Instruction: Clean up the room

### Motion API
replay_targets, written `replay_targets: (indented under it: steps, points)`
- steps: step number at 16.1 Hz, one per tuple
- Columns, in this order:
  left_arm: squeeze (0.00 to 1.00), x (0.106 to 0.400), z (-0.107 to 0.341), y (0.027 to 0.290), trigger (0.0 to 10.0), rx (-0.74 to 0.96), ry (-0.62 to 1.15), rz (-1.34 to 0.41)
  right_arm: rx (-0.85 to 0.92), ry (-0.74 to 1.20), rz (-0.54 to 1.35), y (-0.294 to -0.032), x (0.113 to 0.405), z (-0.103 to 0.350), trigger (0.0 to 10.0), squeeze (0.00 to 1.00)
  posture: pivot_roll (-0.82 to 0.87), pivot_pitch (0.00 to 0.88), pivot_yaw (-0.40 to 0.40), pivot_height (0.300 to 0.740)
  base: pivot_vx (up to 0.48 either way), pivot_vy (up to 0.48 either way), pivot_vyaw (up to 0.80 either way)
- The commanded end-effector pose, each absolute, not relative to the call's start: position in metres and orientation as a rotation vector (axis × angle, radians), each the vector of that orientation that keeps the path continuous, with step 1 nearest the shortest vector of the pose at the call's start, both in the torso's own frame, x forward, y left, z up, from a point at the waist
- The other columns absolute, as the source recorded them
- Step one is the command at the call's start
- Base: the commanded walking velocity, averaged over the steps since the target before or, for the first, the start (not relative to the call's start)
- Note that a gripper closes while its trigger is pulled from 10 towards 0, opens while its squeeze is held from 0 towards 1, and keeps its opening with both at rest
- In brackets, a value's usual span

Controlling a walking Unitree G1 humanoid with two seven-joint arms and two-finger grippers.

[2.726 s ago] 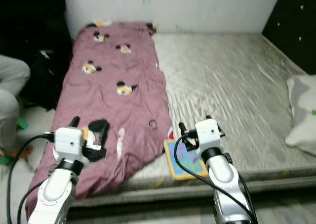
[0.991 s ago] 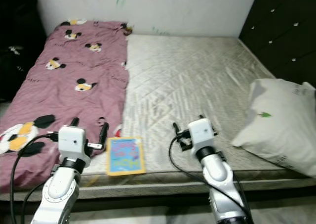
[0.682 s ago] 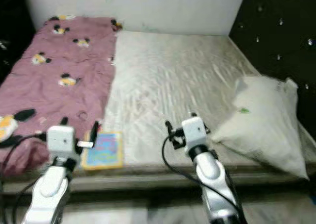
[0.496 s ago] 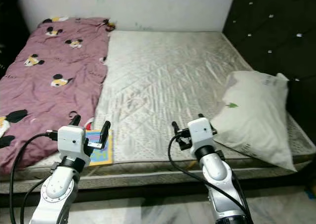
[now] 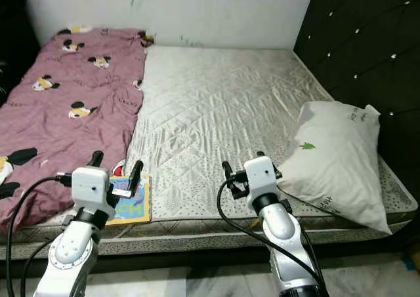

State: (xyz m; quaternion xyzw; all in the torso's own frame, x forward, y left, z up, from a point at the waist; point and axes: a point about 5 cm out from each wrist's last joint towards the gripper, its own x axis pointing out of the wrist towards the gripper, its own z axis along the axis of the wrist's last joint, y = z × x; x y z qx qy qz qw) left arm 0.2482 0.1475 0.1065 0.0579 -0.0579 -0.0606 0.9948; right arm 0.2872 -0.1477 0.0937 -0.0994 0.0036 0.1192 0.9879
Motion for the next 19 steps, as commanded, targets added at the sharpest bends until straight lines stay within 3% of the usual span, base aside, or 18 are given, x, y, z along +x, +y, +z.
replay_targets:
  steps: [1,19]
  points:
    - [0.00,0.2488,0.1076,0.1467,10.0,0.118,-0.122,-0.133,-0.203,0.002,0.240,-0.1490,0.2892,0.0954,10.0,0.00,-0.03,0.077,-0.067,0.740,0.360,0.000,0.00]
    - [0.00,0.2508,0.1058,0.1482,10.0,0.128,-0.114,-0.106,-0.194,-0.004,0.241,-0.1478,0.2906,0.0946,10.0,0.00,-0.02,0.058,-0.062,0.740,0.337,-0.016,0.00]
